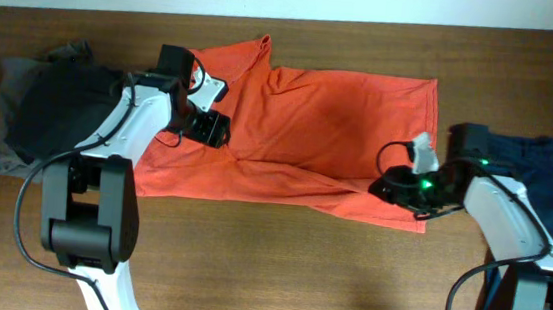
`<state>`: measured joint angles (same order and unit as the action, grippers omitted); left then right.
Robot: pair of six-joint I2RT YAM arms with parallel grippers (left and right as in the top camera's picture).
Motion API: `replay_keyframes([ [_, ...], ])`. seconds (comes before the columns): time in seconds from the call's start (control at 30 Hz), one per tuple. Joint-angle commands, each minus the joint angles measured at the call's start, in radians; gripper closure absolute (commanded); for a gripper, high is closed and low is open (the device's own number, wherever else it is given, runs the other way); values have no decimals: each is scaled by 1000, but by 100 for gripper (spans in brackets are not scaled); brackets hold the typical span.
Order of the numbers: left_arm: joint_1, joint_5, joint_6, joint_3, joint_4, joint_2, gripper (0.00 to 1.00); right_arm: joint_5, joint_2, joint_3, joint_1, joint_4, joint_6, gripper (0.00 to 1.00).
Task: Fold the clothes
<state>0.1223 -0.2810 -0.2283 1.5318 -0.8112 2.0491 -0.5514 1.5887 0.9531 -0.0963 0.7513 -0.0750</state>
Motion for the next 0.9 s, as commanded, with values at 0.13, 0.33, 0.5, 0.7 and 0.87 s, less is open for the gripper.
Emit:
replay_keyframes([
  [0.13,-2,-4,-5,50,-169,-68,35,224,27,16,-8,2,-131,57],
  [0.33,-3,61,-1,-49,-198,-67,37,222,40,16,-75,16,-155,54],
  [0.5,-3,69,19,-160,-129,-67,38,219,83,16,-74,-7,-171,53],
  [0.7,-14,80,23,-233,-63,-67,37,122,162,16,-74,-97,-171,50],
  [0.87,-14,120,23,-237,-57,-67,37,119,185,16,-74,-143,-193,55],
])
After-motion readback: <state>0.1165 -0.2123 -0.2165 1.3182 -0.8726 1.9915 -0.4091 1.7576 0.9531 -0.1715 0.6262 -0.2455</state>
